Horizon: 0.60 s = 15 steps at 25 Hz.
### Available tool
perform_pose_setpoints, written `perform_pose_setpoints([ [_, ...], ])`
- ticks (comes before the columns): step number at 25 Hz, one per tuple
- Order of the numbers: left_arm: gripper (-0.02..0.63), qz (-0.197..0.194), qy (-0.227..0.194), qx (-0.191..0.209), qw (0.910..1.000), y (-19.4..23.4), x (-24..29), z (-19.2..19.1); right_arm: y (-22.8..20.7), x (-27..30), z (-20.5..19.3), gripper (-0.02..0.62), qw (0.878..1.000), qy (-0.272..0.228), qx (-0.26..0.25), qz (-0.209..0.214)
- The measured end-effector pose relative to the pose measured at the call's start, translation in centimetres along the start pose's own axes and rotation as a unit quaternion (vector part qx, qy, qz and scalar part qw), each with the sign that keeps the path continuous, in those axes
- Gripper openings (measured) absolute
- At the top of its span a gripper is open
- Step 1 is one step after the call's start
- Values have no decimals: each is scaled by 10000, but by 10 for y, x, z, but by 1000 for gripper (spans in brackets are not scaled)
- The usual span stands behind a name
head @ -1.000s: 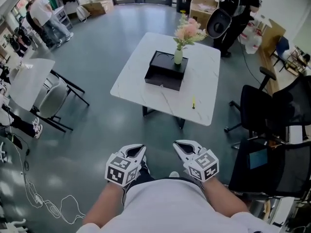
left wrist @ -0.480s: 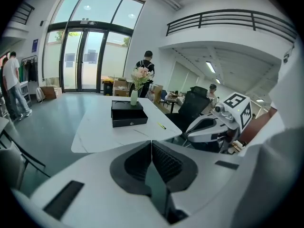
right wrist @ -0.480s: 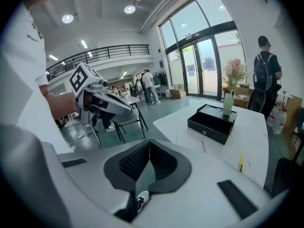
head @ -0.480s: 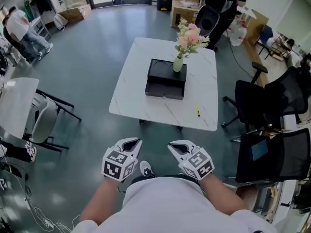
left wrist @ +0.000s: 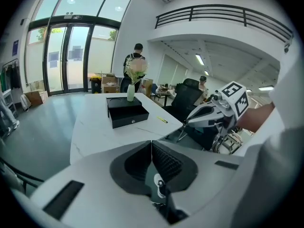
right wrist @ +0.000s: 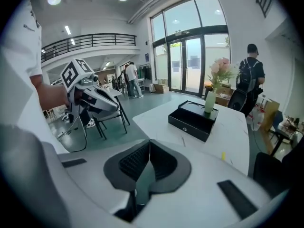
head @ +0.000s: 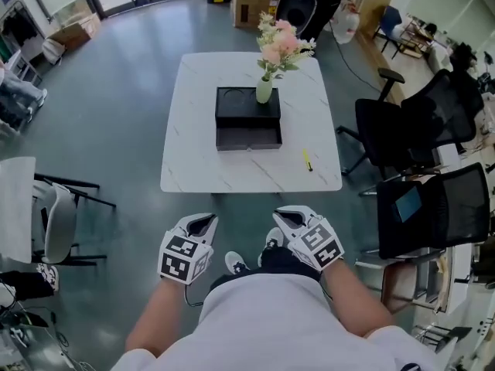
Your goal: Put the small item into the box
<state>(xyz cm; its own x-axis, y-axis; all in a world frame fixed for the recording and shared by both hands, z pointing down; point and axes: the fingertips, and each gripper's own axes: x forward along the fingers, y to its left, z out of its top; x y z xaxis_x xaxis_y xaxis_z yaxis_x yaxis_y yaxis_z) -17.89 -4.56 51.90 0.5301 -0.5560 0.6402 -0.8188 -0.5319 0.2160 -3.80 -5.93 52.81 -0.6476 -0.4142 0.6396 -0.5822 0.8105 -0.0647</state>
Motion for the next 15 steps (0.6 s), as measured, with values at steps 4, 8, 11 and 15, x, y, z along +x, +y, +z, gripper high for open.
perform_pose_setpoints([
  [4, 17, -104, 96, 197, 9997, 7, 23, 11, -35, 2, -5, 17, 9990, 12, 255, -357],
  [8, 17, -213, 142, 220, 9994, 8, 40, 27, -80, 6, -16, 17, 9958, 74, 549, -726],
  [11, 17, -205, 249, 446, 9985, 13, 53, 37, -118, 14, -25, 17, 9931, 187, 645, -962],
  [15, 17, 6, 552, 745, 9957, 31, 82, 46, -164, 31, -38, 18, 9909, 400, 672, -1091],
])
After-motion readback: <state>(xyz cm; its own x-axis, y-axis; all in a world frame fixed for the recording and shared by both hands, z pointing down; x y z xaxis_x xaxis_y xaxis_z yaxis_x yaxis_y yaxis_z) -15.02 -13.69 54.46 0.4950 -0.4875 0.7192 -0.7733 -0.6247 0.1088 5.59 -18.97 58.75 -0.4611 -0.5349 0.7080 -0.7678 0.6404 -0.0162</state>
